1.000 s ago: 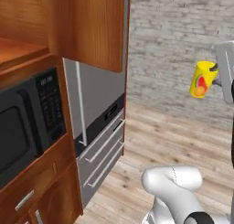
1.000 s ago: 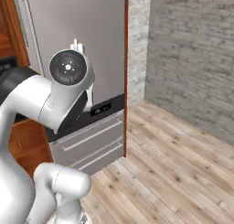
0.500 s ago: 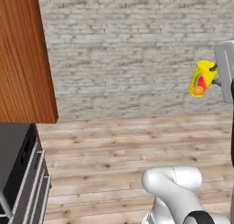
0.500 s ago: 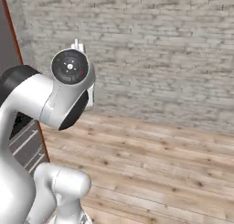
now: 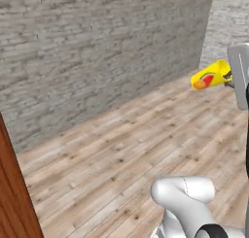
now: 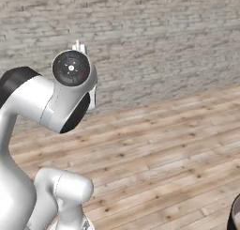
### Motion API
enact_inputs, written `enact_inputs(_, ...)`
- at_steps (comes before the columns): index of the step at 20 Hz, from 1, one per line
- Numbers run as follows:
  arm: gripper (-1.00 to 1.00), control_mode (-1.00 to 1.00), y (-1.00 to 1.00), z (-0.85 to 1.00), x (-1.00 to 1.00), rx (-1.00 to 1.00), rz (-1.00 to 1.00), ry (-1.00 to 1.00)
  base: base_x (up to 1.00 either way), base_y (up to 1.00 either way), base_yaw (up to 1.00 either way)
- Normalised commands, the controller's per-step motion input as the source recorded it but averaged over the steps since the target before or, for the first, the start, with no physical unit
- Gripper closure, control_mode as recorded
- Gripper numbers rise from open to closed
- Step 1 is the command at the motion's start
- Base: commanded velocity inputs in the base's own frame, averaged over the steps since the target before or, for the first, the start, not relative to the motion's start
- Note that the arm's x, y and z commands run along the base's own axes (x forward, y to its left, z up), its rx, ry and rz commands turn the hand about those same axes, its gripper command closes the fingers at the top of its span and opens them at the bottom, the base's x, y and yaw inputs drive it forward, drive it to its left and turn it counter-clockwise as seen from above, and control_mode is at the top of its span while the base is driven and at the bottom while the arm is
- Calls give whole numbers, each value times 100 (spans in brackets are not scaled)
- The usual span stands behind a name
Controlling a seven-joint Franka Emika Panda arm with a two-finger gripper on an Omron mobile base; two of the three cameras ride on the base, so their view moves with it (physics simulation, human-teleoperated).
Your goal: There is a tray on the dining counter. Grab the cup, mug, and pitcher and place them on the tray. The pitcher may be placed next to the tray if it cannot fit the tray.
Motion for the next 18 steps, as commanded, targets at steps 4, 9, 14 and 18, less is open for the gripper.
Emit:
enact_inputs(4,100,100,0,0,0,0,0,0,0,0,-99)
enact_inputs(9,100,100,0,0,0,0,0,0,0,3,-97)
enact_inputs(14,100,100,0,0,0,0,0,0,0,15,-92)
enact_inputs(18,100,100,0,0,0,0,0,0,0,10,-87)
